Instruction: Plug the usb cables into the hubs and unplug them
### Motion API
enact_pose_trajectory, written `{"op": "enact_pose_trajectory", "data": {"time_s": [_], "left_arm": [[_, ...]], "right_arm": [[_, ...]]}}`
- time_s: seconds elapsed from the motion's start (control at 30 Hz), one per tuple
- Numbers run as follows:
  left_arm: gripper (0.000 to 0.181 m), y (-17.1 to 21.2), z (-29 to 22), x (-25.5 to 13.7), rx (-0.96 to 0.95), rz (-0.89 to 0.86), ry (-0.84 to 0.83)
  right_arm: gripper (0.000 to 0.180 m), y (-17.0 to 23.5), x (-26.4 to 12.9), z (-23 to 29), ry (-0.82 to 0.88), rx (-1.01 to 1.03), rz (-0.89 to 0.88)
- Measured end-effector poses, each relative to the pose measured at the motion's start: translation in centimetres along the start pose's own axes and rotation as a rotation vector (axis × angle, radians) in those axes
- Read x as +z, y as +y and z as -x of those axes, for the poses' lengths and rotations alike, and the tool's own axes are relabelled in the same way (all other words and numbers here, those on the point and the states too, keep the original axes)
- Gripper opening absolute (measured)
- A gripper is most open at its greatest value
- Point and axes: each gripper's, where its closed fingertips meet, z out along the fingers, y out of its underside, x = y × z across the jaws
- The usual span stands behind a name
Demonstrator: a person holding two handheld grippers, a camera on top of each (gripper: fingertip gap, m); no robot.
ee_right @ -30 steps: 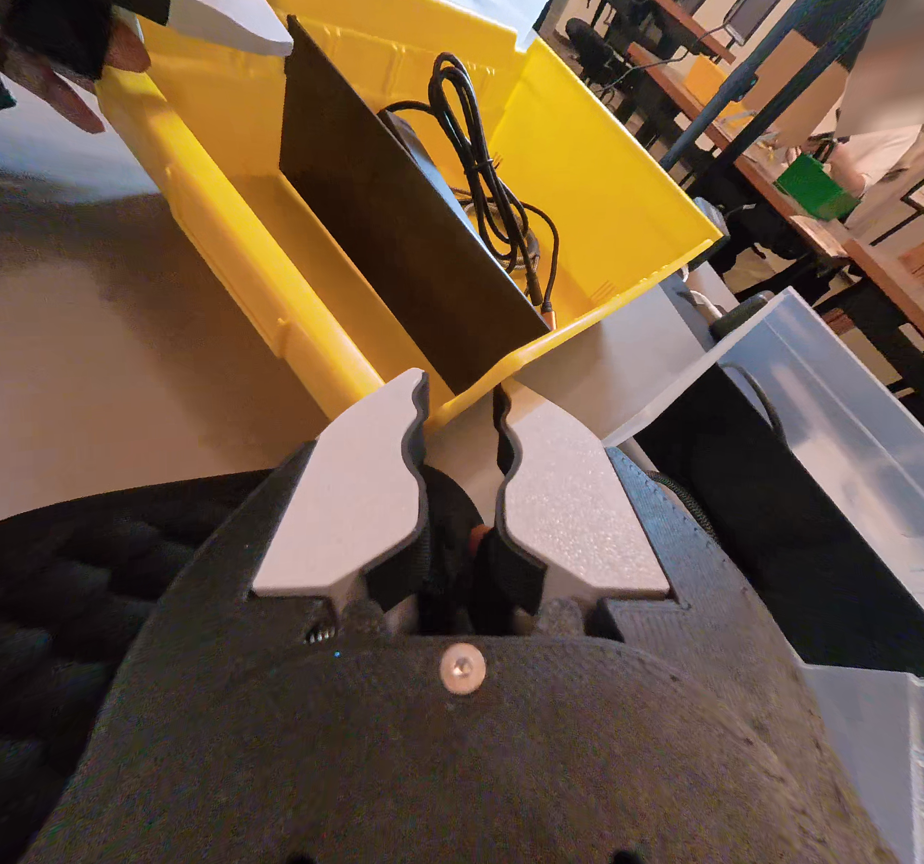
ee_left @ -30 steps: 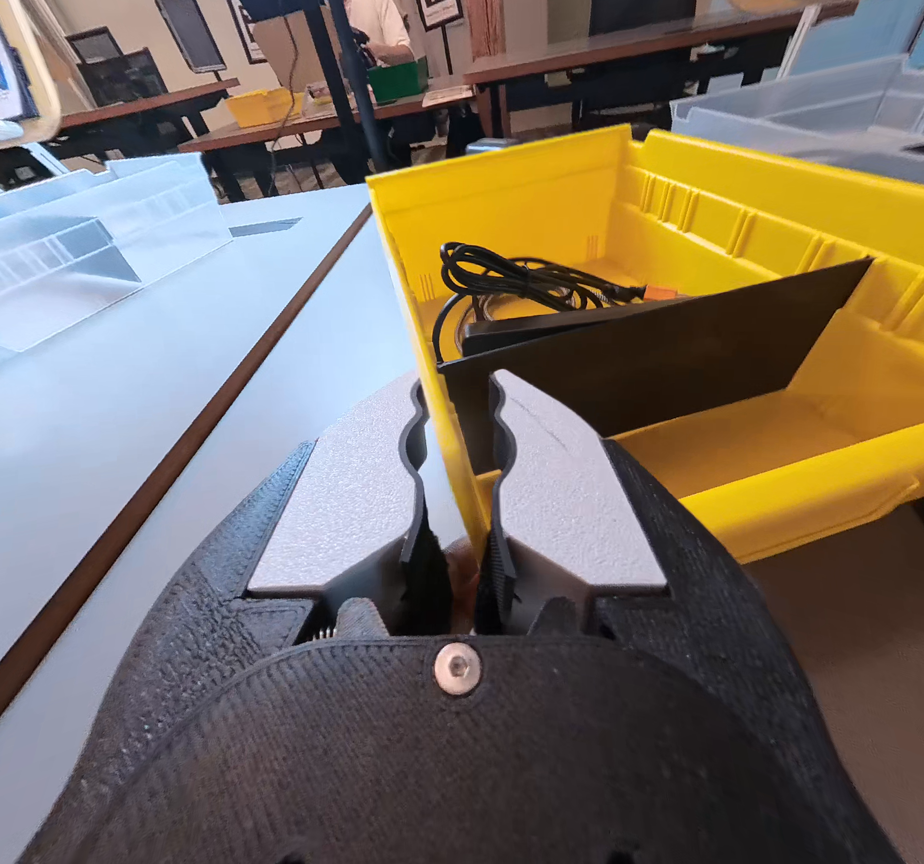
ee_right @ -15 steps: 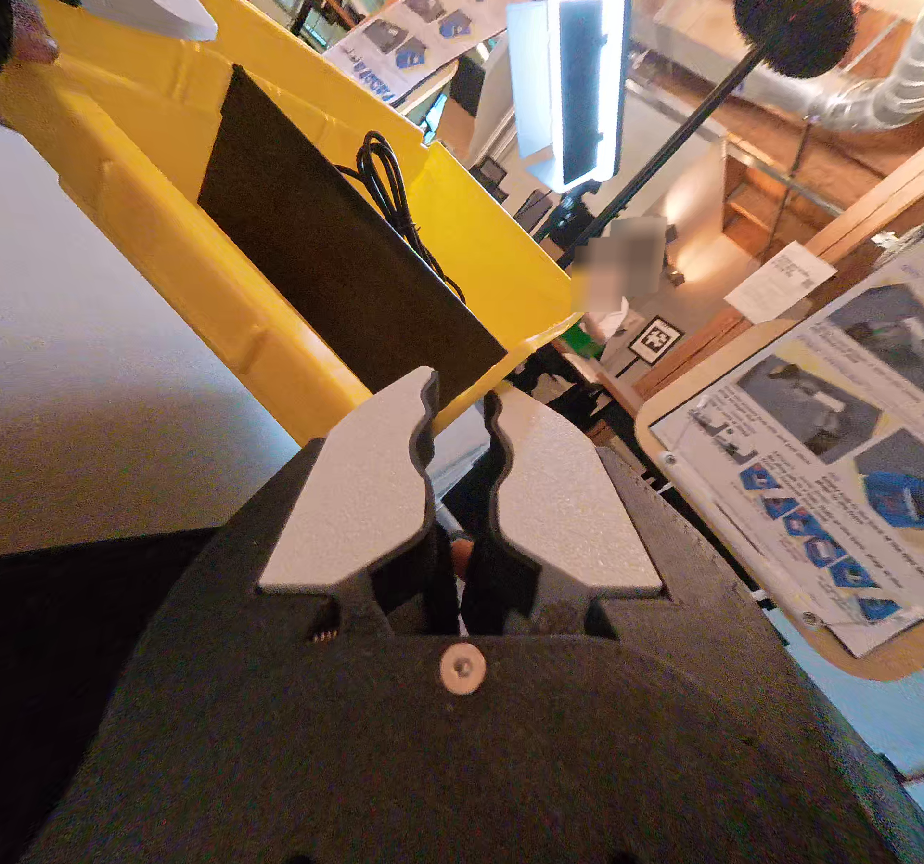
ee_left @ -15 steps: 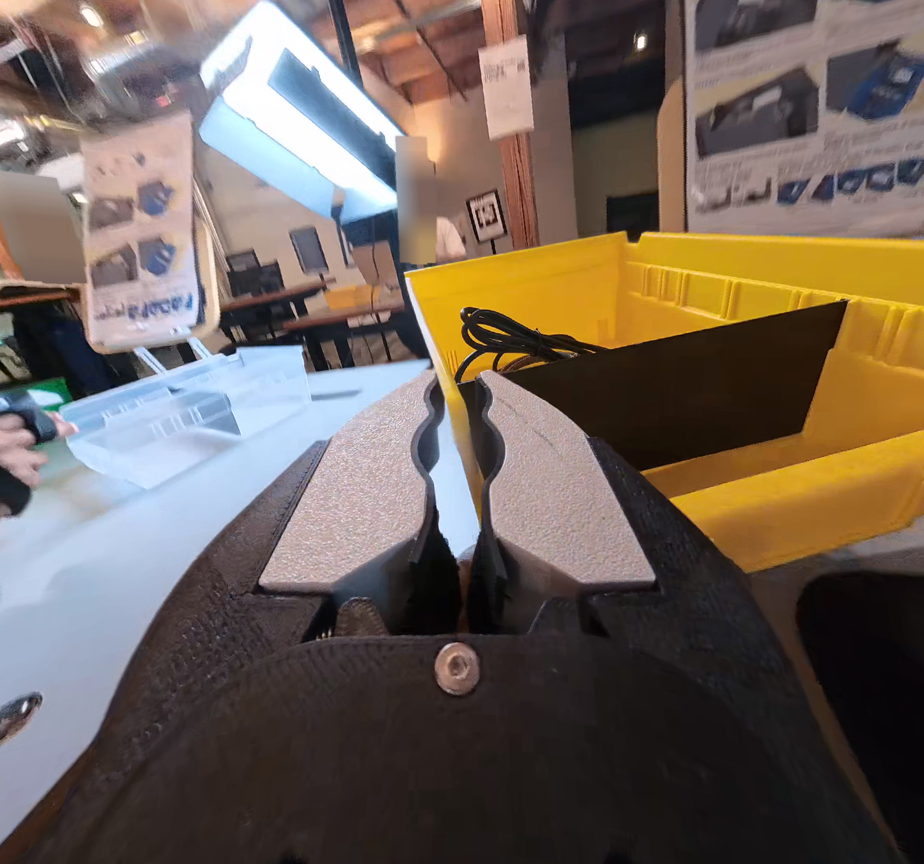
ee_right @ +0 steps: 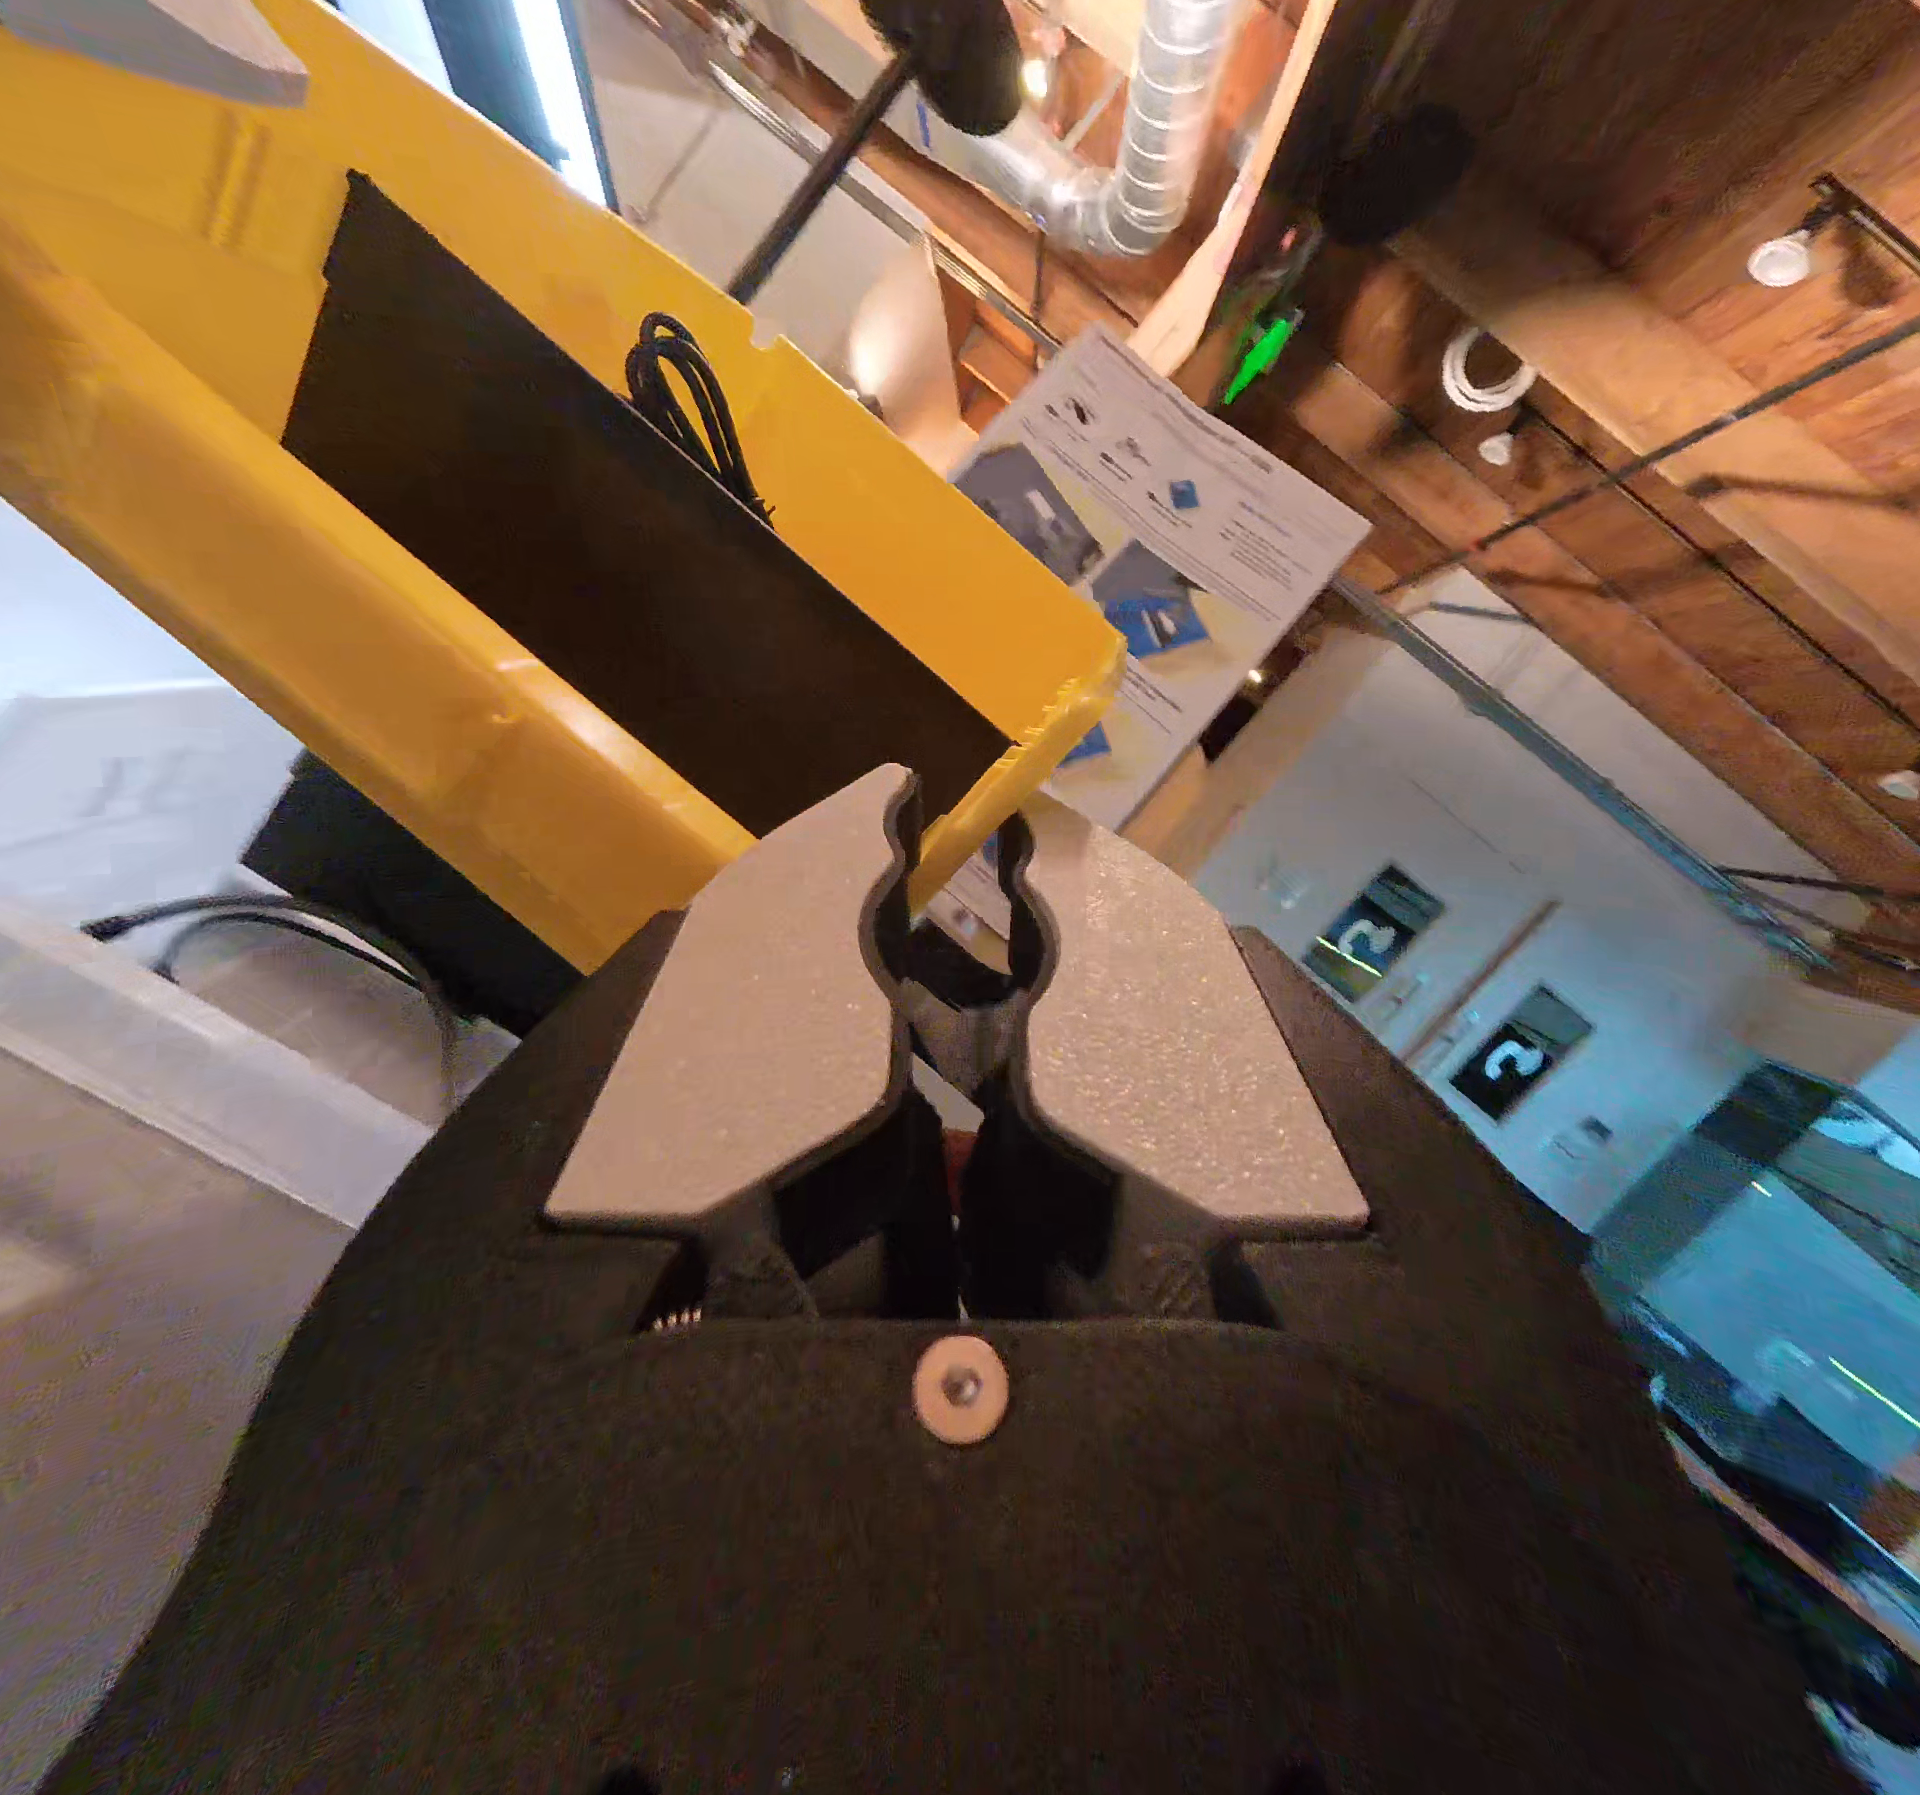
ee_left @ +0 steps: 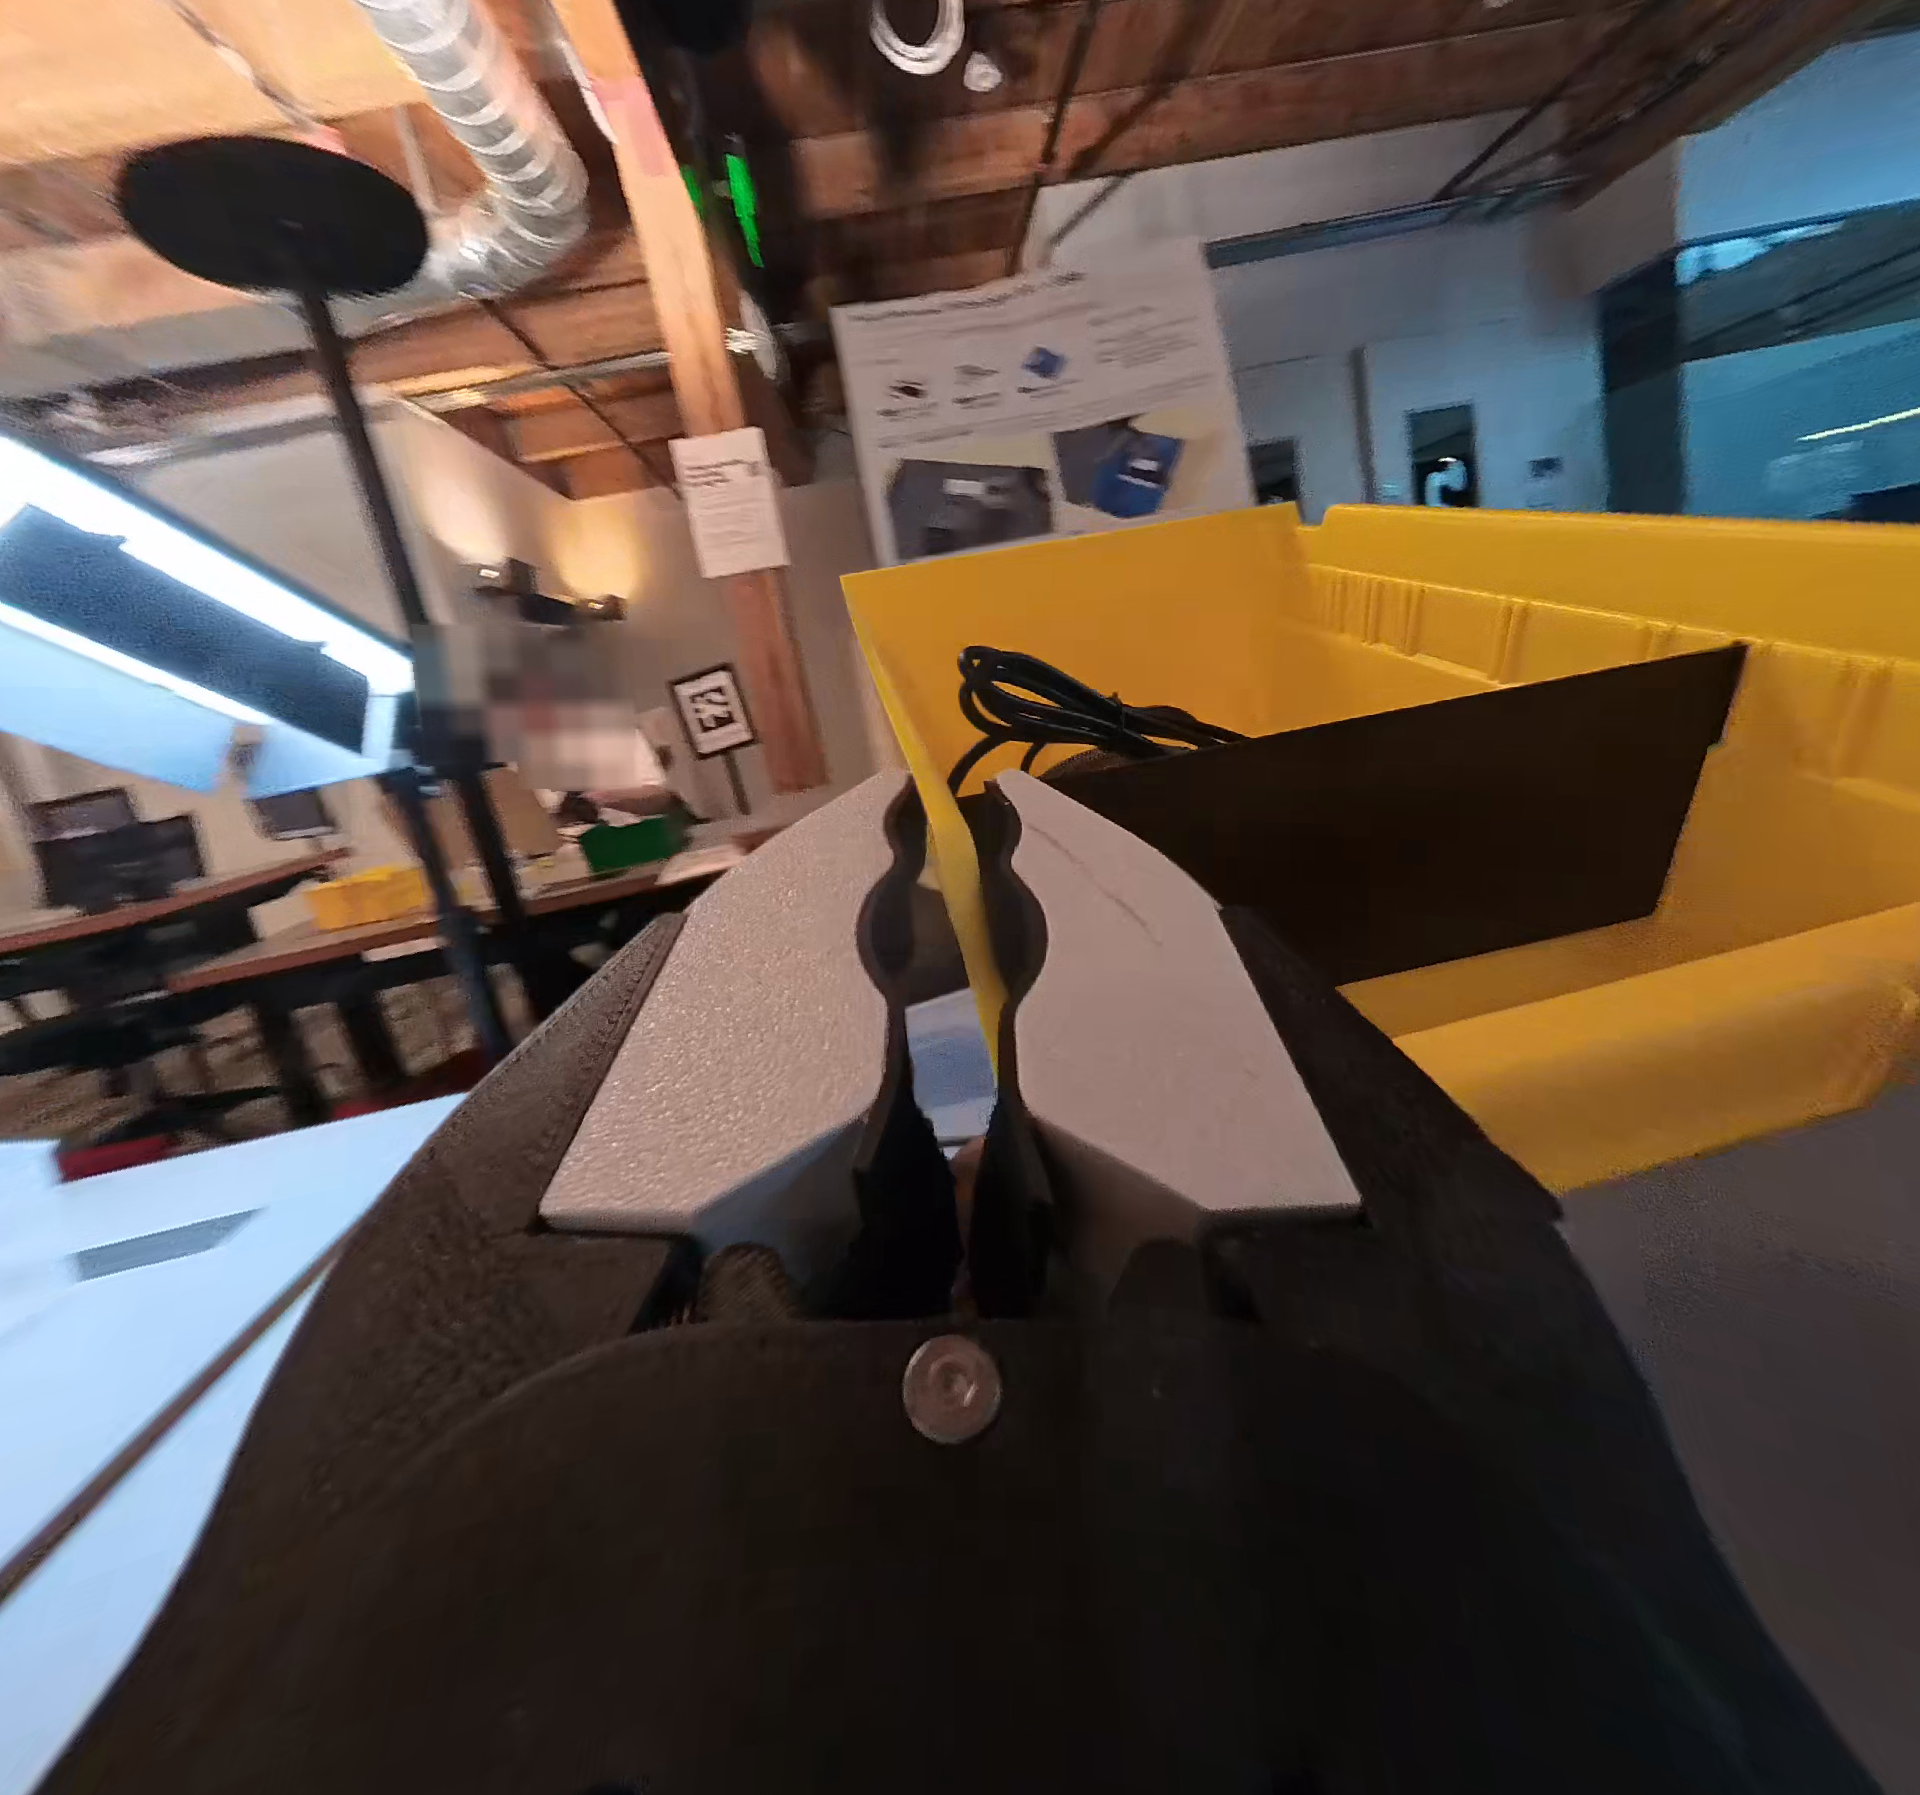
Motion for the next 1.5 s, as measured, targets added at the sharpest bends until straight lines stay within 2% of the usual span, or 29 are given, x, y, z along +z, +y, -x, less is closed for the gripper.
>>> {"op": "enact_pose_trajectory", "data": {"time_s": [0.17,0.33,0.57,0.87,1.0,1.13,1.5], "left_arm": [[0.009,1.8,-10.3,4.5,-0.054,0.072,0.180],[0.007,5.5,-20.0,7.7,-0.038,0.181,0.336],[0.007,10.9,-27.7,9.0,-0.060,0.295,0.448],[0.011,14.0,-30.2,7.9,-0.186,0.295,0.500],[0.015,14.8,-31.3,7.1,-0.160,0.296,0.551],[0.017,16.3,-32.2,6.4,-0.190,0.378,0.610],[0.024,16.2,-32.1,6.0,-0.119,0.385,0.646]], "right_arm": [[0.013,7.0,-4.2,-6.2,0.121,0.023,0.189],[0.014,15.1,-8.2,-9.4,0.168,0.059,0.378],[0.014,22.9,-11.3,-10.7,0.176,0.099,0.544],[0.013,25.4,-12.6,-10.9,0.187,0.181,0.563],[0.013,27.4,-13.5,-10.7,0.186,0.193,0.670],[0.012,29.2,-14.2,-10.3,0.182,0.243,0.767],[0.019,28.0,-13.9,-11.7,0.269,0.320,0.621]]}}
